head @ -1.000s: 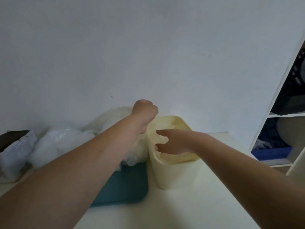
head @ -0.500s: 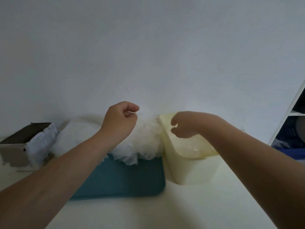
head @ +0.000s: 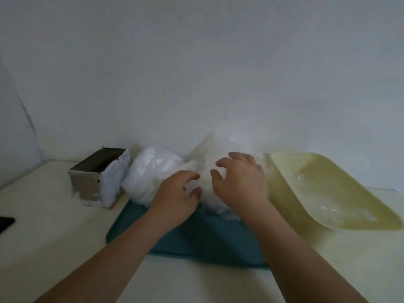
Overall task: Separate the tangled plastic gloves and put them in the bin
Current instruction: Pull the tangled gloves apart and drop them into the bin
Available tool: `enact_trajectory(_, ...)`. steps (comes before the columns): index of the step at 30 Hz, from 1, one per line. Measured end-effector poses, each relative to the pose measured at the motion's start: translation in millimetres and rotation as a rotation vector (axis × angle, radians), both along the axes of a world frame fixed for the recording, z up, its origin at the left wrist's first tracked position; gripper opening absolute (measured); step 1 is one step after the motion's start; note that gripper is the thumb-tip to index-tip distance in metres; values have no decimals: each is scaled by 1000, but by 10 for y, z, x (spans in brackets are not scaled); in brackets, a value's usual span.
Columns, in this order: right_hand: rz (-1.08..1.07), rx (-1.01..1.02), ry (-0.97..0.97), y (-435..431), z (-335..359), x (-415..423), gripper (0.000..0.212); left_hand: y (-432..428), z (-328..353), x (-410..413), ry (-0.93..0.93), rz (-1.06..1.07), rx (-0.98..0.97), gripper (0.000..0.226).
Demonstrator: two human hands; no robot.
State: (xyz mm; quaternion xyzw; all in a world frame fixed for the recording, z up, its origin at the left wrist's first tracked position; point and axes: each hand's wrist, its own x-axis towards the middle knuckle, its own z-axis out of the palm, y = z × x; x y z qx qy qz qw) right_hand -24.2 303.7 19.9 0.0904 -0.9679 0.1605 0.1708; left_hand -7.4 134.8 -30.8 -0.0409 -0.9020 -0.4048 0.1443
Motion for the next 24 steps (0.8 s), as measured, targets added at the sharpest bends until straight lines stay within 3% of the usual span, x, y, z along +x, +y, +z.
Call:
enact_trajectory(3,-21,29,346,-285,3,42,24,-329,-29,-156,209,175,-153,28)
enact_trajectory(5,69,-26,423,-440,-71,31,16,-492,-35,-255,154,256,-314,37)
enact_trajectory(8,264,-192,195,-618,-244,-46,22,-631,-127,-297,-55,252,-313,52)
enact_trajectory(10,299,-251,53,-623,-360,-112,28,-639,-237,-265,-16,196,-256,53)
enact_trajectory(15,273,-336,-86,-536,-471,-223,40,-673,-328,-290,58,162,-272,43)
enact_trajectory(18,328,-287,-192,-465,-450,-221,68,-598,-289,-268,75,124,-241,49)
enact_trajectory(20,317,-153,-304,-413,-428,-228,81,-542,-314,-234,99,87,-212,36)
enact_trajectory(22,266,-37,-367,-371,-465,-267,81,-514,-352,-230,130,79,-217,10)
enact_trajectory(24,229,-61,-347,-345,-526,-318,73,-505,-309,-221,140,66,-199,7)
